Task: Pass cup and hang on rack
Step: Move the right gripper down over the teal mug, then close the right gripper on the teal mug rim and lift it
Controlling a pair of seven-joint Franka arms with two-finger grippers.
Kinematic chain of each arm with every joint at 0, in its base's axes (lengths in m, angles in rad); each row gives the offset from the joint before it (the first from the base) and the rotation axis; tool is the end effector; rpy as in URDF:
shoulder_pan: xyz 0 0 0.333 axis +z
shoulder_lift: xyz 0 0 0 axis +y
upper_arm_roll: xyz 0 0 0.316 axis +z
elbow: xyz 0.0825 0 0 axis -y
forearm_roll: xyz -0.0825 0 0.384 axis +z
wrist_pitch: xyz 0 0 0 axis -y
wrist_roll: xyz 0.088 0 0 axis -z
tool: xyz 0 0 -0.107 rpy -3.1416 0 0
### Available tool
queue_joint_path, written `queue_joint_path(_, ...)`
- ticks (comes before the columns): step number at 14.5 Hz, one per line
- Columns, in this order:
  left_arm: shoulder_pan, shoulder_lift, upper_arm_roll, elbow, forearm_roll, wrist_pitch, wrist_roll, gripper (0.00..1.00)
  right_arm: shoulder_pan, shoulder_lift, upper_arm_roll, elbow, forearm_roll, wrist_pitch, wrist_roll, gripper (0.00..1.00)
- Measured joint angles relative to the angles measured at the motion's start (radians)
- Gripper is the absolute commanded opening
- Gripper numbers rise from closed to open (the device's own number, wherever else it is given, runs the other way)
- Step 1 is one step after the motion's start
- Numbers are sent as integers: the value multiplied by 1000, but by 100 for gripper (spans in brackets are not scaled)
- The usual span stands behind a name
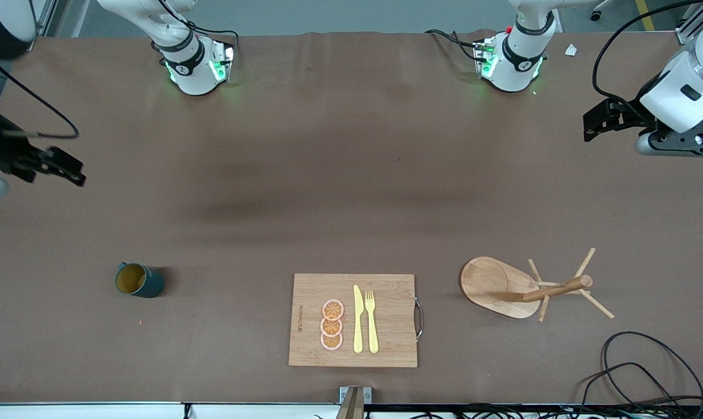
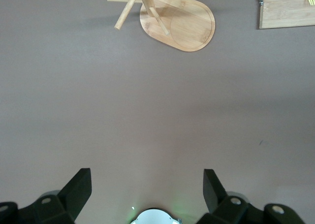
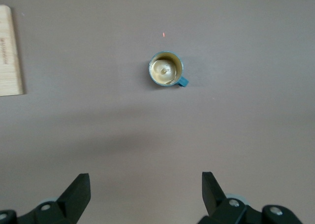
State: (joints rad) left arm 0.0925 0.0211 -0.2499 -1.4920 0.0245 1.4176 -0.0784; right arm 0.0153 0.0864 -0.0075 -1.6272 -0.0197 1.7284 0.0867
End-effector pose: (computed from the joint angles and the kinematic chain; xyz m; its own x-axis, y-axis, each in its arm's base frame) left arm 0.5389 -0.0809 0.6372 0.9929 -0.0750 -0.0929 -0.0777 -0.9966 -0.0266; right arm 0.5909 0.0030 0.5620 0.9970 -0.0757 0.0165 -0.0760 -0.9969 0.0188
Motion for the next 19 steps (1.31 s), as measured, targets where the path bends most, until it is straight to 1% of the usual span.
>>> queue_joint_path(4, 0, 7, 0, 0, 0, 0, 0, 100, 3, 196, -2, -11, 80, 211, 0, 100)
queue_joint_path(7, -2, 10, -6, 1, 0, 0, 0, 100, -2, 333, -5, -11, 85, 367, 0, 100)
queue_joint_path(9, -6, 10, -10, 1, 0, 0, 0, 100, -2, 409, -7, -10, 85, 436, 0, 100)
queue_joint_path(11, -8, 10, -10, 1, 0, 0, 0, 100, -2, 446, -8, -7, 85, 452, 0, 100)
queue_joint_path(16, -2, 12, -6, 1, 0, 0, 0, 100, -9, 451, -15, -6, 85, 444, -66, 100)
queue_joint_path(19, -3, 12, -6, 1, 0, 0, 0, 100, -26, 486, -16, -8, 85, 439, -100, 100)
